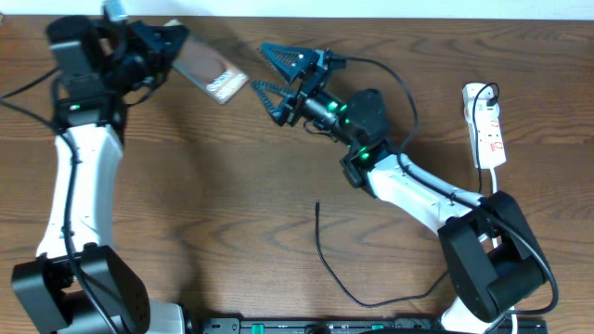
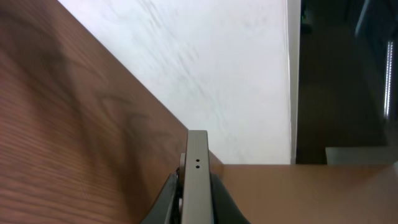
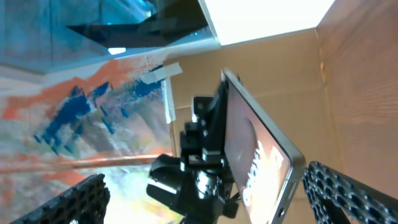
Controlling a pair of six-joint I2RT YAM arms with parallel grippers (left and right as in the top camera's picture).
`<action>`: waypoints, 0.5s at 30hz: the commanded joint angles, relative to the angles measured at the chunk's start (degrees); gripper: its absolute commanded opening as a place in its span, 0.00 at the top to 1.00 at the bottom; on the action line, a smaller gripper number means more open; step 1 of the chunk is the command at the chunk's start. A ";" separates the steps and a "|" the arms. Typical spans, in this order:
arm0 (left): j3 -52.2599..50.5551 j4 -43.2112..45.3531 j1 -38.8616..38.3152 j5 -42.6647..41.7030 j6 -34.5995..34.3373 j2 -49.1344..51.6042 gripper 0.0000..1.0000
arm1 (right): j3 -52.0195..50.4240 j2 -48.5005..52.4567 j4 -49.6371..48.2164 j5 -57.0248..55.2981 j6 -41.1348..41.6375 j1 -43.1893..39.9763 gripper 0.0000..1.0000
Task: Plug charger to phone and switch on socket
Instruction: 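Open the right gripper and pull it away from the phone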
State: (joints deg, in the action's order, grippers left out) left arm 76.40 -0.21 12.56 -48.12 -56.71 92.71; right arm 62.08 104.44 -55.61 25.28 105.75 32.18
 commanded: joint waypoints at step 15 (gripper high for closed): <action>-0.02 1.11 11.54 -27.43 -4.85 -0.22 0.93 | 2.56 -0.61 23.82 12.55 -39.26 -7.13 0.01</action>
State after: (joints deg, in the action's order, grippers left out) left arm 76.40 0.10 24.01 -67.90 -60.23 92.71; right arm 62.72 104.38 -36.05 36.05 77.36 25.08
